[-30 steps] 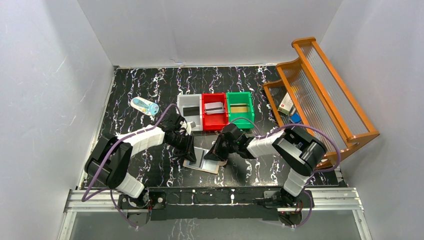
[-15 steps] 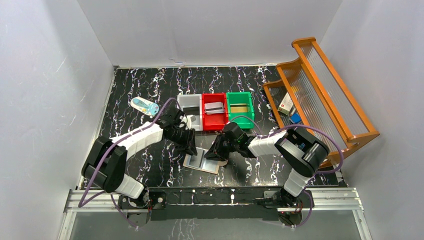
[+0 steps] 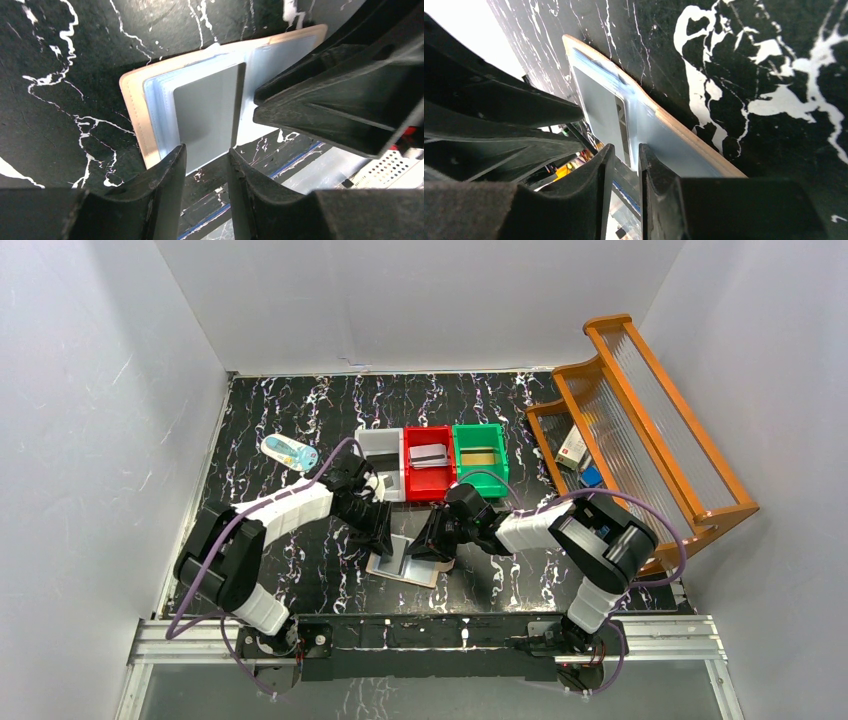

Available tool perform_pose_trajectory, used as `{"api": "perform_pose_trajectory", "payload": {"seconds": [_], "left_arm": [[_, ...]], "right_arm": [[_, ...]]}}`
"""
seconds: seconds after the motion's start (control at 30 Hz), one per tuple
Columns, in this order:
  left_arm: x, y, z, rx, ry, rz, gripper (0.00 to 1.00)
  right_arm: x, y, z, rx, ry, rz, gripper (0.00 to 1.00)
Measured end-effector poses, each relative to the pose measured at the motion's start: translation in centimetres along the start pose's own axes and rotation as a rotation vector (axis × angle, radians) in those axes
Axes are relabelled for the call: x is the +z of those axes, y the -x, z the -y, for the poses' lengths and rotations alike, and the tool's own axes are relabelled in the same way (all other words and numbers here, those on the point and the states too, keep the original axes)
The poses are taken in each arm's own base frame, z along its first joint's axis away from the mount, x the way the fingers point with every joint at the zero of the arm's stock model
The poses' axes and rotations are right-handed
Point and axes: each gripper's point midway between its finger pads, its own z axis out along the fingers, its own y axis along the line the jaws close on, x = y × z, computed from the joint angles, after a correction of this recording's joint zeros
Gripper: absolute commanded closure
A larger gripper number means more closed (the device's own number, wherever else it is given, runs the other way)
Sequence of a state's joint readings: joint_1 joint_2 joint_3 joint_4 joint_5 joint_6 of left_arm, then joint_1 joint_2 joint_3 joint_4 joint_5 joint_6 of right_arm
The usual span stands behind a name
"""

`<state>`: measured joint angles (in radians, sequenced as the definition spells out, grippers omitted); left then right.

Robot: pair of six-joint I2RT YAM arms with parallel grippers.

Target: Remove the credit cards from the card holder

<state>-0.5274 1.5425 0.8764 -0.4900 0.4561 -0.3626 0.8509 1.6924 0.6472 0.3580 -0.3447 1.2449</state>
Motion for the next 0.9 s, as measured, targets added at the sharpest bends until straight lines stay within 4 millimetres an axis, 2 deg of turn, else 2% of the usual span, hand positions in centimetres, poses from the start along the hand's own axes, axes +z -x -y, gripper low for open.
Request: {"api": "perform_pose_trajectory", "payload": {"seconds": [0.07, 0.3, 0.57, 0.9], "left_arm": [[0.3, -0.6, -0.4, -0.006, 0.009, -0.026, 0.68], [0.8, -1.2, -0.7, -0.012, 0.008, -0.056, 0.7], [0.8, -1.4, -0.8, -0.017, 0.008, -0.066, 0.72], [0.8, -1.5, -0.9, -0.021, 0.013, -0.068, 0.73]], "right_arm": [[0.1, 0.0, -0.1, -0.003, 0.008, -0.002, 0.64], [0.5, 0.0, -0.4, 0.001, 0.014, -0.018, 0.64], [1.4, 0.3, -0.5, 0.006, 0.005, -0.03, 0.77], [1.4, 0.4, 0.0, -0.006, -0.014, -0.029, 0.95]]}}
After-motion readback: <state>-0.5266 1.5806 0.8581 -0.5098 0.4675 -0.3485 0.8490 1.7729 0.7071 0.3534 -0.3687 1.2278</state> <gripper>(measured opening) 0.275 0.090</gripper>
